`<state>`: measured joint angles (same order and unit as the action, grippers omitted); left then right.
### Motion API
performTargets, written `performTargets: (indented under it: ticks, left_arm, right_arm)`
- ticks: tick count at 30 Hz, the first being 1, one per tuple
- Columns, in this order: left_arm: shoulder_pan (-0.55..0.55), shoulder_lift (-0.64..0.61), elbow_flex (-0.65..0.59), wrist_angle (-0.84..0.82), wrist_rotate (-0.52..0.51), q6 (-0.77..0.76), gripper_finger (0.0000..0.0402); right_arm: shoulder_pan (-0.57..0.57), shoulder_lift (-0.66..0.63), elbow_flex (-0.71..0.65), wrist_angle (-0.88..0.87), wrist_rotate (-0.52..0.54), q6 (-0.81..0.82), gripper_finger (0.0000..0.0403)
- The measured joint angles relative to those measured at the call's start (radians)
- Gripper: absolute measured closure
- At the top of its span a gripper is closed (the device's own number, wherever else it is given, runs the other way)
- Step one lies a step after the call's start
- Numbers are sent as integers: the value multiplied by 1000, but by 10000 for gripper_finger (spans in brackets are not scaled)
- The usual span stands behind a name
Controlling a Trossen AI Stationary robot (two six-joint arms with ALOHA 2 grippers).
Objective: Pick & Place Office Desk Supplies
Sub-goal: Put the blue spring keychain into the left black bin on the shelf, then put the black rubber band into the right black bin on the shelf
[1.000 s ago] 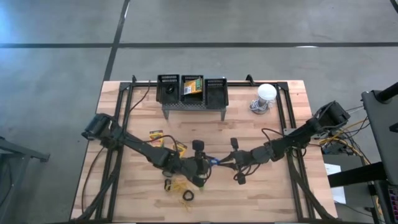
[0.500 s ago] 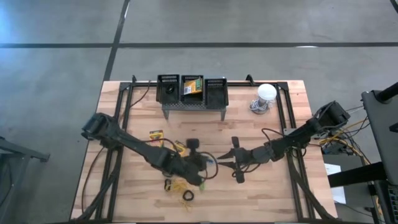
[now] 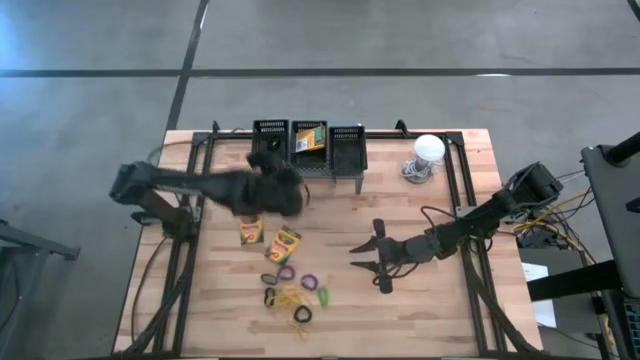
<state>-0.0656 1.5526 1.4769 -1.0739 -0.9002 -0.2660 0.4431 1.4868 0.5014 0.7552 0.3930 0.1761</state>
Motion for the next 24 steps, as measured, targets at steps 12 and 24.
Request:
performTargets:
  ticks: [12, 24]
  left_arm:
    - [672, -228, -293, 317, 691, 134, 355]
    - [740, -244, -372, 462, 868, 188, 250]
  right_arm:
    - [0, 0, -1, -26, 0, 0, 284]
    - [0, 0, -1, -26, 0, 0, 275]
